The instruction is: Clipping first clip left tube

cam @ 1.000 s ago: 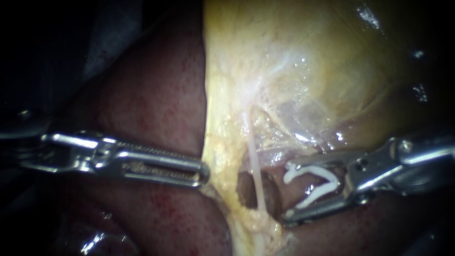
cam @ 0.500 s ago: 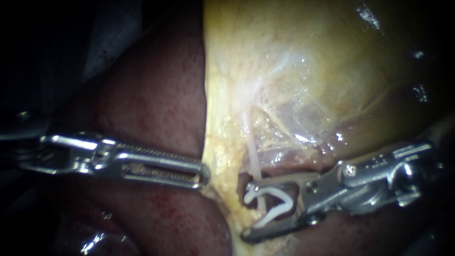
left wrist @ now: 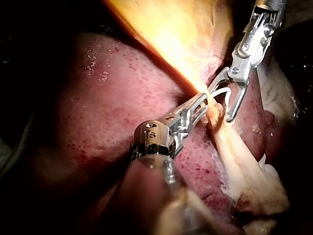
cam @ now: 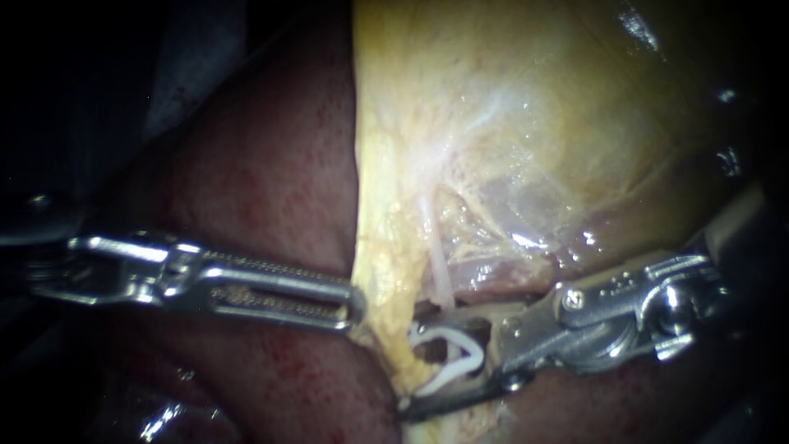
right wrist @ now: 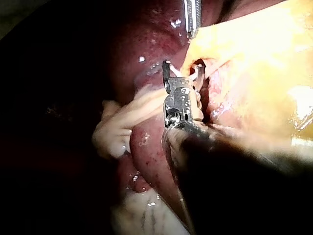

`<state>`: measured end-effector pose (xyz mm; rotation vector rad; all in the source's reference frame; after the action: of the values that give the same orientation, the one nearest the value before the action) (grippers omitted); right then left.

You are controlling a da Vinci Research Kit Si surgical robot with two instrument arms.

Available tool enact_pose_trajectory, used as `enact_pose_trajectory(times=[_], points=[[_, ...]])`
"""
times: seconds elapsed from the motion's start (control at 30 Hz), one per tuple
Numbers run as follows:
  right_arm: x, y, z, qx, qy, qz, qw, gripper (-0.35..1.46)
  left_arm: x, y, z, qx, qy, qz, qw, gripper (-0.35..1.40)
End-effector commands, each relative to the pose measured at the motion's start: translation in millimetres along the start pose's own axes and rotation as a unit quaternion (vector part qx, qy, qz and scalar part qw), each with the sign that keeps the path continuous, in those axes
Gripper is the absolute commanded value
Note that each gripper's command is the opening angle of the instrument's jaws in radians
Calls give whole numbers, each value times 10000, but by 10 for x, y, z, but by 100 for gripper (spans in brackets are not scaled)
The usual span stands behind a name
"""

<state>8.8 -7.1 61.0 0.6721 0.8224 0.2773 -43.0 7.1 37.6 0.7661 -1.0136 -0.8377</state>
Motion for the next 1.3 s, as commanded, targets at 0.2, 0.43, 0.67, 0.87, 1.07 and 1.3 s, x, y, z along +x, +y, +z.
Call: enact_pose_trajectory(times=[0.2,0.43,0.67,0.87,1.07,1.3], points=[[5,-2,13,93,-47,-14,9999,59,0,0,0,0,0,3,10000,-35],[8,-13,20,164,-82,-42,9998,57,-1,0,1,-1,-1,3,10000,-35],[9,-16,30,222,-118,-44,9997,57,-1,0,1,-1,-1,3,10000,-35],[5,-16,36,284,-156,-23,9995,55,-1,0,1,-1,-1,3,10000,-35],[5,-15,36,296,-162,-33,9994,49,-1,0,1,-2,-1,2,10000,-35],[4,-12,33,300,-163,88,9994,16,-1,0,1,-2,-2,2,10000,-35]])
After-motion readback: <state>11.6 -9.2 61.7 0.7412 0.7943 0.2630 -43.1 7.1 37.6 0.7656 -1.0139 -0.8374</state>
